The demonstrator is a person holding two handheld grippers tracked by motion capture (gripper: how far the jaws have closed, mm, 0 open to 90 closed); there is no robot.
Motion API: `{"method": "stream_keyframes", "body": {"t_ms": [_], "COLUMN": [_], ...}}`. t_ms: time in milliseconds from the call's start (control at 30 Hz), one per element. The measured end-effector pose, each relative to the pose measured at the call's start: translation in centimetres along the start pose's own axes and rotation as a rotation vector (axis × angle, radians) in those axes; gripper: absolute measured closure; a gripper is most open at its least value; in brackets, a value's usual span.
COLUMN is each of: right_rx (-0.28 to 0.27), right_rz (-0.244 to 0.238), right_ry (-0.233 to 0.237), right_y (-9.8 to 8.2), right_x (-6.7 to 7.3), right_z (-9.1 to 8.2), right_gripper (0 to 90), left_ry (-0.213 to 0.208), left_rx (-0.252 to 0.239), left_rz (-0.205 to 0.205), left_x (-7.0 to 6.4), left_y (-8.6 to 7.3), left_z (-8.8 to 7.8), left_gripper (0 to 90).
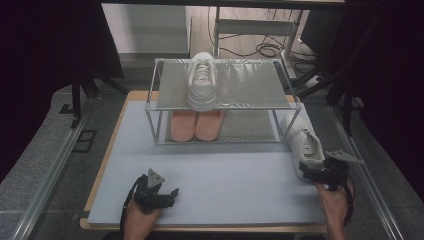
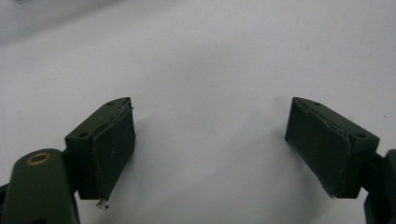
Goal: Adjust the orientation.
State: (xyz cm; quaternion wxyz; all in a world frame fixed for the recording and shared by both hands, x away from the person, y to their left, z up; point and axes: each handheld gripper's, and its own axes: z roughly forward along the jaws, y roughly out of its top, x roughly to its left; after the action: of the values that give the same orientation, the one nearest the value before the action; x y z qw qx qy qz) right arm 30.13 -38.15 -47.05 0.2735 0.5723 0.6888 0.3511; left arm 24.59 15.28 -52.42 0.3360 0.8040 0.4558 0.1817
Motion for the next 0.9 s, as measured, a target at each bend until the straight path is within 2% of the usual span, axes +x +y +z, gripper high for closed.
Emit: {"method": "stream_keyframes", "body": {"t_ms": [300,500,567,767,800,900], "right_rx": [0.038,0.063,0.08,0.083,0.084,0.098], "right_rz": [0.001,0.039,0.034,0.022,0.026,0.027], "right_ry": [-0.069,-0.084,-0.097,-0.121,-0.127,-0.129], "right_y": [0.6,0.5,0.5,0.5,0.5,0.6], "right_x": [0.3,0.2,0.3,0.5,0.5,0.5], "right_z": [2.0,3.2,3.6,3.7,3.7,3.6], "right_gripper": [0.0,0.0,0.0,1.8,5.4,8.1], "left_ry": [0.0,0.0,0.0,0.001,0.0,-0.001], "left_rx": [0.0,0.0,0.0,0.0,0.0,0.0], "left_rz": [0.0,0.001,0.0,0.0,0.0,0.0], "left_x": [0.0,0.0,0.0,0.0,0.0,0.0], "left_y": [0.0,0.0,0.0,0.0,0.0,0.0], "left_z": [0.0,0.0,0.0,0.0,0.0,0.0], "left_gripper": [15.9,15.9,15.9,15.9,15.9,15.9]}}
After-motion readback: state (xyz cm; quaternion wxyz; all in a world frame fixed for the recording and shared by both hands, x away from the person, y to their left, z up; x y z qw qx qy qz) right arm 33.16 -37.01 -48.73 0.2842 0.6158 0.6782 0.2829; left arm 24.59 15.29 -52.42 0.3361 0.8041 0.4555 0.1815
